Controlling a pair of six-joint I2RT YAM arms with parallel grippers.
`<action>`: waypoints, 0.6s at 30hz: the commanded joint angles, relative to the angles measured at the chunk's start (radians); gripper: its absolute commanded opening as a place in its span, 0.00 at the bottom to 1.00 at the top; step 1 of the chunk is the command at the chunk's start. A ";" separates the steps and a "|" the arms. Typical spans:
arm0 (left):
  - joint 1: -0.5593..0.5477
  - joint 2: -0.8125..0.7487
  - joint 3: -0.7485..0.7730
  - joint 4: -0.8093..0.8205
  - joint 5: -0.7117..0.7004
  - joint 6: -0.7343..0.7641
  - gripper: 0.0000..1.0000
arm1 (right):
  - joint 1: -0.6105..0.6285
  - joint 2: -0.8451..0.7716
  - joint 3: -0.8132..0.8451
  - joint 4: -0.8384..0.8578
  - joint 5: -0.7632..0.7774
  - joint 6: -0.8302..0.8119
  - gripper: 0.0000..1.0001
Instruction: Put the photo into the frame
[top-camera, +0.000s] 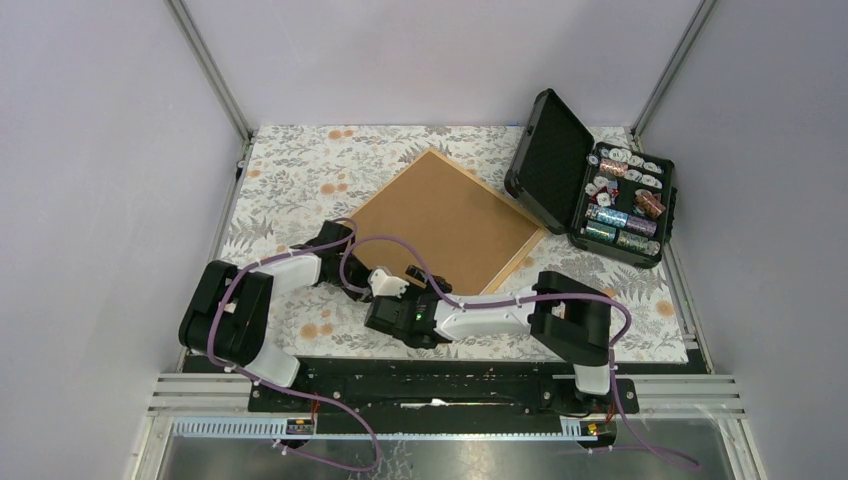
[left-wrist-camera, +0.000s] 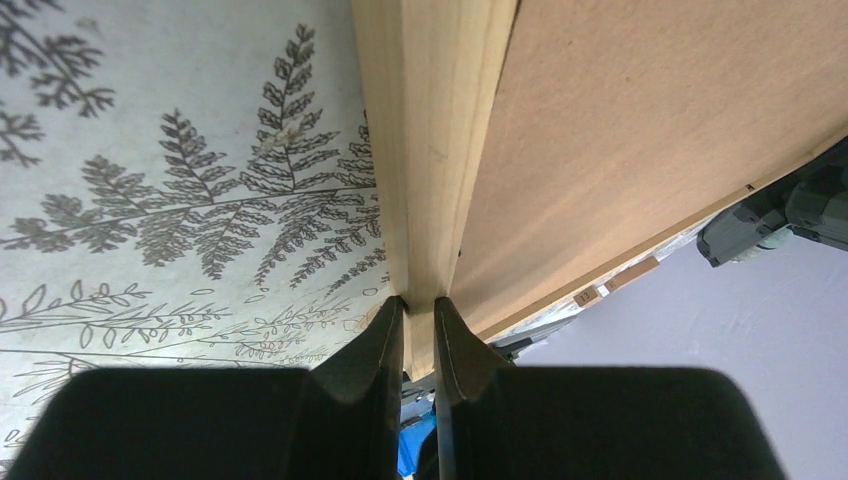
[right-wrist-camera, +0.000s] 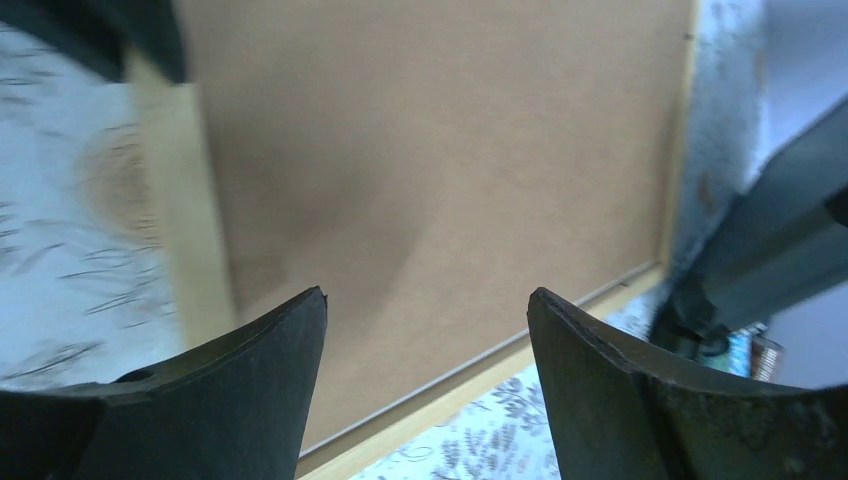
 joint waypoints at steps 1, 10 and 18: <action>-0.023 0.110 -0.078 -0.159 -0.366 0.050 0.00 | -0.021 -0.038 0.033 -0.046 0.231 -0.037 0.80; -0.029 0.120 -0.072 -0.164 -0.369 0.054 0.00 | -0.043 -0.110 0.012 -0.023 0.013 -0.004 0.85; -0.029 -0.073 -0.031 -0.168 -0.353 0.174 0.34 | -0.232 -0.336 -0.173 0.146 -0.525 0.253 0.86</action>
